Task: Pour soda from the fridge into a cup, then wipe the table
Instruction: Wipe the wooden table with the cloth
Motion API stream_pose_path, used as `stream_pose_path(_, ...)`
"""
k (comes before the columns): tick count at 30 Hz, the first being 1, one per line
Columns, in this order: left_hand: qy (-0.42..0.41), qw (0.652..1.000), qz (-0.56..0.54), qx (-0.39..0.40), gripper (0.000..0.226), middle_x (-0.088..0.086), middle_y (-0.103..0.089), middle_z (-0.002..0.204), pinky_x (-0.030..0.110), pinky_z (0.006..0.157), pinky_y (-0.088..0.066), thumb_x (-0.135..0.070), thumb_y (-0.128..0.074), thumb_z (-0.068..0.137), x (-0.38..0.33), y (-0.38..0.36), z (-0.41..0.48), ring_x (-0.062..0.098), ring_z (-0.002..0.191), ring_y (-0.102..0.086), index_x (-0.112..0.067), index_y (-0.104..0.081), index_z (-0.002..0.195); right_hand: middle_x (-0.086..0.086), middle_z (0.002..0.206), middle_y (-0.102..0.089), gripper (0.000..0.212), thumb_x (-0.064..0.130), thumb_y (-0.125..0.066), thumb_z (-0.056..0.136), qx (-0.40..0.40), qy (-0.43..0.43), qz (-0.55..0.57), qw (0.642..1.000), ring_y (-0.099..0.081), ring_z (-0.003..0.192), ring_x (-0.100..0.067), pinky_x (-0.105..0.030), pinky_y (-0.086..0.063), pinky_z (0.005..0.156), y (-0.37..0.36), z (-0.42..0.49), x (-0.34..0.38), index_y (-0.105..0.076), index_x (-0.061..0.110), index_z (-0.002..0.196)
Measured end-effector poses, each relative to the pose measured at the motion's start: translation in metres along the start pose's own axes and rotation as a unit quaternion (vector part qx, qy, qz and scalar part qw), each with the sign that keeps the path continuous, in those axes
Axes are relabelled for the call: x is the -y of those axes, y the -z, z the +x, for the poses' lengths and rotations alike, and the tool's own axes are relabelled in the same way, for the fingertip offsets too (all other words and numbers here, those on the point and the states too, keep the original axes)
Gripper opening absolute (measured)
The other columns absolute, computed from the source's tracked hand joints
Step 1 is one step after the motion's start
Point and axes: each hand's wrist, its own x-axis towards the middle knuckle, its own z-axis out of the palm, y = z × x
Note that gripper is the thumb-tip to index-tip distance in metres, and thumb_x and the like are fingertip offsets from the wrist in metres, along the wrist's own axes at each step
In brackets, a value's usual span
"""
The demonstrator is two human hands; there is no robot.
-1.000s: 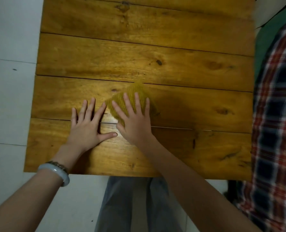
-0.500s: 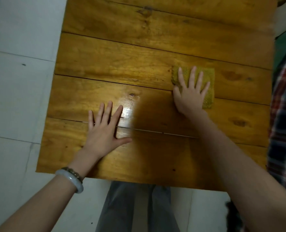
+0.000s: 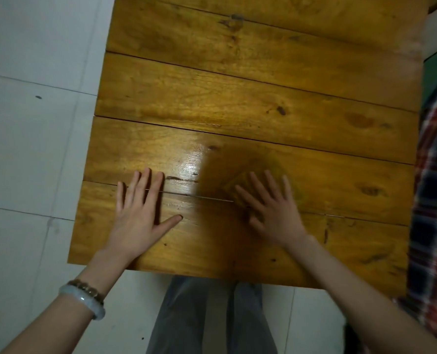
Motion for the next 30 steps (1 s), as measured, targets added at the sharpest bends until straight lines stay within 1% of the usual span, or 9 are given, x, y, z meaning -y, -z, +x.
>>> stream_pose_path(3,0.008,1.0,-0.006,-0.002,0.096,0.011,-0.004,0.158,0.05,0.116,0.001,-0.076,-0.029,0.079,0.002,-0.006,0.0,0.024,0.145,0.004,-0.018,-0.005,0.152,-0.008,0.157,-0.014,0.066,0.051,-0.022,0.086,0.009,-0.109,0.02,0.994,-0.006,0.143,-0.037,-0.064,-0.01,0.111,0.013,0.027,-0.042,-0.006,0.036,0.148)
stream_pose_path(6,0.001,1.0,-0.027,-0.007,0.096,0.009,-0.003,0.158,0.047,0.117,0.002,-0.074,-0.034,0.079,0.005,-0.006,0.0,0.022,0.146,0.004,-0.017,-0.007,0.152,-0.007,0.159,0.005,0.062,0.055,-0.011,0.09,-0.005,-0.222,0.068,0.973,0.006,0.144,-0.037,-0.063,0.001,0.111,0.037,0.1,-0.047,0.002,0.038,0.148)
stream_pose_path(8,-0.005,0.999,-0.042,-0.01,0.096,0.006,-0.003,0.158,0.046,0.117,0.001,-0.073,-0.036,0.079,0.009,-0.004,-0.001,0.02,0.146,0.002,-0.016,-0.006,0.152,-0.007,0.158,0.012,0.059,0.052,-0.016,0.095,-0.003,-0.24,0.086,0.967,0.011,0.143,-0.036,-0.063,0.006,0.11,0.048,0.148,-0.026,0.006,0.038,0.148)
stream_pose_path(12,0.012,0.999,-0.036,-0.022,0.093,0.006,-0.008,0.158,0.045,0.117,-0.003,-0.07,-0.036,0.081,0.024,0.001,-0.008,0.019,0.145,-0.002,-0.016,-0.006,0.151,-0.008,0.159,0.002,0.063,0.058,-0.015,0.091,-0.025,-0.112,0.047,0.992,0.002,0.144,-0.038,-0.064,0.004,0.109,0.052,0.179,0.061,-0.002,0.036,0.149)
stream_pose_path(15,0.037,0.998,-0.044,-0.026,0.094,0.009,-0.009,0.158,0.045,0.117,-0.004,-0.071,-0.035,0.08,0.033,0.004,-0.019,0.022,0.145,-0.005,-0.014,-0.009,0.151,-0.007,0.159,-0.005,0.065,0.06,-0.021,0.09,-0.01,0.029,0.025,0.999,-0.002,0.144,-0.037,-0.064,0.002,0.111,0.036,0.136,0.118,-0.01,0.036,0.149)
stream_pose_path(18,0.039,0.997,-0.058,-0.013,0.095,0.008,-0.008,0.158,0.044,0.116,-0.003,-0.072,-0.035,0.079,0.034,-0.002,-0.033,0.022,0.145,-0.006,-0.015,-0.008,0.151,-0.005,0.157,-0.016,0.065,0.054,-0.024,0.086,0.007,0.123,0.042,0.991,-0.011,0.144,-0.035,-0.062,-0.005,0.112,0.017,0.067,0.126,-0.021,0.034,0.148)
stream_pose_path(21,0.042,0.998,-0.038,-0.011,0.089,0.01,-0.01,0.158,0.045,0.116,-0.003,-0.068,-0.03,0.084,0.032,-0.013,-0.046,0.025,0.145,-0.007,-0.014,-0.009,0.151,-0.002,0.157,-0.015,0.064,0.05,-0.028,0.087,0.015,0.176,0.007,0.984,-0.01,0.144,-0.031,-0.059,-0.005,0.113,0.002,0.017,0.092,-0.017,0.036,0.148)
stream_pose_path(24,0.071,0.997,-0.025,-0.026,0.081,0.013,-0.011,0.157,0.043,0.116,0.002,-0.06,-0.03,0.088,0.031,-0.018,-0.056,0.028,0.145,-0.006,-0.012,-0.012,0.15,0.0,0.156,-0.01,0.065,0.054,-0.022,0.085,0.021,0.156,-0.029,0.987,-0.005,0.144,-0.028,-0.06,-0.006,0.112,0.004,0.008,0.048,-0.008,0.038,0.147)
stream_pose_path(30,0.156,0.985,-0.017,-0.072,0.079,0.015,-0.014,0.156,0.045,0.115,0.001,-0.059,-0.032,0.089,0.043,-0.018,-0.081,0.029,0.145,-0.008,-0.012,-0.014,0.149,-0.008,0.159,-0.006,0.063,0.055,-0.01,0.089,-0.015,-0.045,0.029,0.998,-0.003,0.144,-0.037,-0.065,-0.001,0.109,0.038,0.116,0.043,-0.008,0.034,0.149)
